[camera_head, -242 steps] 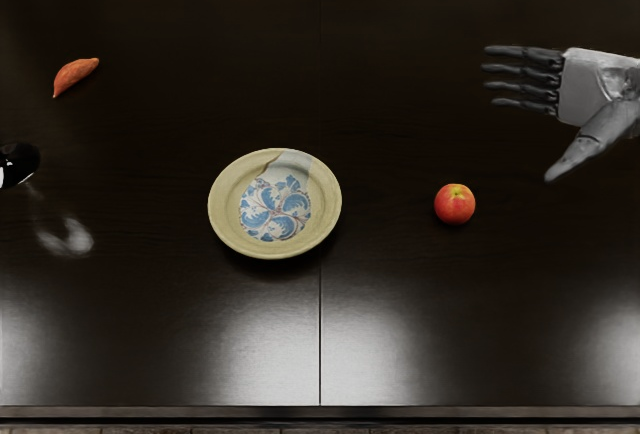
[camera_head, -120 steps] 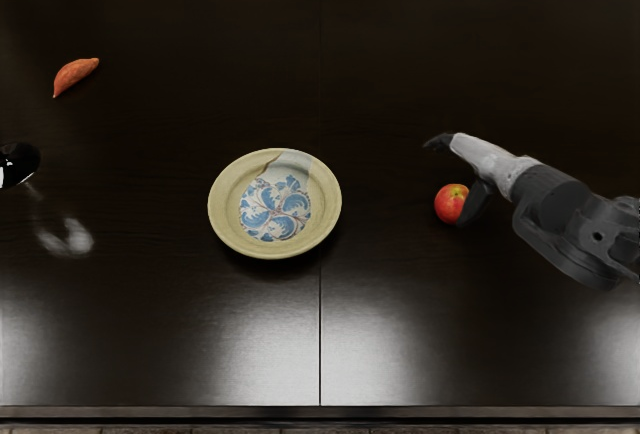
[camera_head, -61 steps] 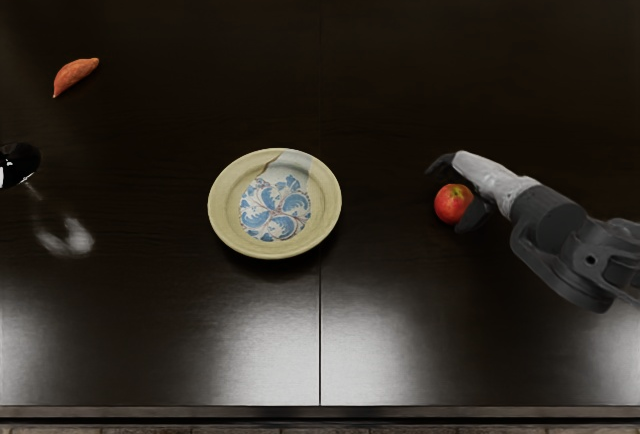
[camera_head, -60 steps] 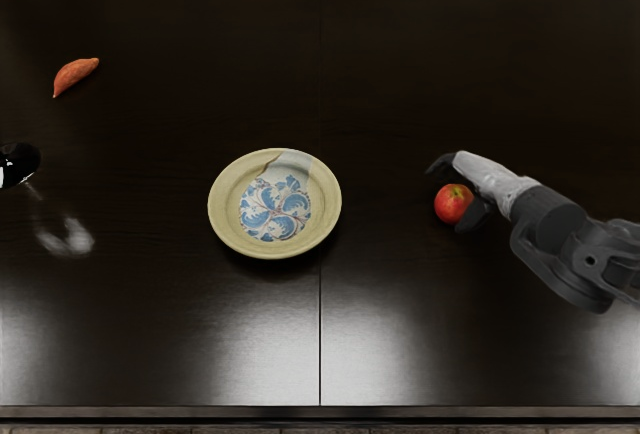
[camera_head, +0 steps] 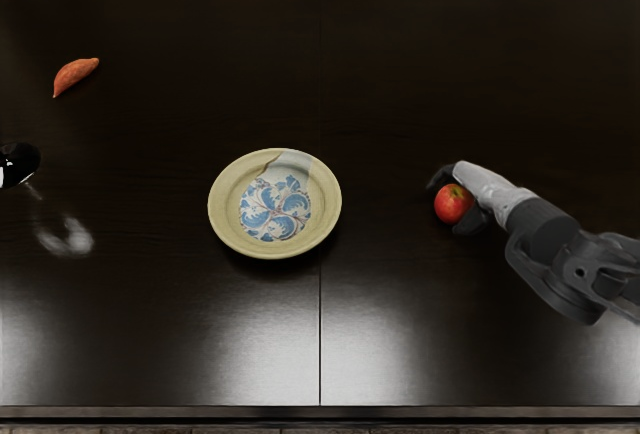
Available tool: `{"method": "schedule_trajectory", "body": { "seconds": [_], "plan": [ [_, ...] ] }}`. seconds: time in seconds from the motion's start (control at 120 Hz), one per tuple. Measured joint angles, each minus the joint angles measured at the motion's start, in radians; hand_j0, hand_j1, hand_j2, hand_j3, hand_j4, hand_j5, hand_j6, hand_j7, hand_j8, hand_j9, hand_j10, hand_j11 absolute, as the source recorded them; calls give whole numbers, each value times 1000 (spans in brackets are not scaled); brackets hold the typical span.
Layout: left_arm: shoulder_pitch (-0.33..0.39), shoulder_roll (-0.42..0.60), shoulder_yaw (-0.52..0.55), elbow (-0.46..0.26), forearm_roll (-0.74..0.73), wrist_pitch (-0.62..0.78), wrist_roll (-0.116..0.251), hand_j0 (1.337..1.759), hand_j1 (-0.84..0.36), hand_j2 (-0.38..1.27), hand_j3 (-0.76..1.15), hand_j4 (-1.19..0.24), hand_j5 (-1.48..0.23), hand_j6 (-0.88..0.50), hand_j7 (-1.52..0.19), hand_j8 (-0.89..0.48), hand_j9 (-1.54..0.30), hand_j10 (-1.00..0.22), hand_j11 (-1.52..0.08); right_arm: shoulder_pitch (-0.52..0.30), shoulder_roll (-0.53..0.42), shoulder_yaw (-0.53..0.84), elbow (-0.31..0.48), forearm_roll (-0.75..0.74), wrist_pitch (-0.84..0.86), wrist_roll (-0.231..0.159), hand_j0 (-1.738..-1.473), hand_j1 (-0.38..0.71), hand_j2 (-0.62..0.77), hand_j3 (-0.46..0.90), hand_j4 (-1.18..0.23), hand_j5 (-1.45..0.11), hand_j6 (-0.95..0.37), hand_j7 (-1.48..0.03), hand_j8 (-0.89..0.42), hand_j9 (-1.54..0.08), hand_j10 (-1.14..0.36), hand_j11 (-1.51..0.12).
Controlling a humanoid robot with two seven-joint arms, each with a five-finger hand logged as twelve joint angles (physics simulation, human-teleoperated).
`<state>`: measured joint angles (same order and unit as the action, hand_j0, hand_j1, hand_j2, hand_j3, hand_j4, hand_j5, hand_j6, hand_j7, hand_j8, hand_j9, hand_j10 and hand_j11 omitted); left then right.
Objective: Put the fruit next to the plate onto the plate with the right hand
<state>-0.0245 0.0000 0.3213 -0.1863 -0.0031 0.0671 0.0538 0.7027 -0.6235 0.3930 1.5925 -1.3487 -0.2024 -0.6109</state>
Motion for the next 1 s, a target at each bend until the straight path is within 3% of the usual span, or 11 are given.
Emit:
{"method": "schedule_trajectory", "body": {
  "seconds": [0.217, 0.4, 0.517, 0.792, 1.0],
  "plan": [
    [0, 0, 0, 0, 0, 0, 0, 1658, 71, 46, 0, -232, -302, -232, -302, -232, -302, -232, -302, -5, 8, 2, -1, 0, -1, -2, -1653, 252, -73, -1, -565, -678, -435, -701, -410, -688, -560, -685],
    [0, 0, 0, 0, 0, 0, 0, 1658, 71, 46, 0, -232, -302, -232, -302, -232, -302, -232, -302, -4, 10, 7, 0, 9, 0, -1, -1653, 267, 69, 0, -609, -753, -475, -769, -433, -763, -604, -761],
    [0, 0, 0, 0, 0, 0, 0, 1658, 71, 46, 0, -232, -302, -232, -302, -232, -302, -232, -302, 3, 13, 12, 1, 22, 1, 0, -1654, 271, 74, 0, -614, -785, -463, -789, -418, -793, -590, -792],
    [0, 0, 0, 0, 0, 0, 0, 1658, 71, 46, 0, -232, -301, -232, -301, -232, -301, -232, -301, 64, 34, 27, 50, 60, 13, 0, -1654, 277, 79, 0, -613, -819, -449, -806, -400, -823, -577, -827],
    [0, 0, 0, 0, 0, 0, 0, 1658, 71, 46, 0, -232, -301, -232, -301, -232, -301, -232, -301, 127, 106, 30, 70, 96, 33, 0, -1655, 281, 89, 1, -606, -831, -444, -807, -393, -831, -570, -838]
  ]
}}
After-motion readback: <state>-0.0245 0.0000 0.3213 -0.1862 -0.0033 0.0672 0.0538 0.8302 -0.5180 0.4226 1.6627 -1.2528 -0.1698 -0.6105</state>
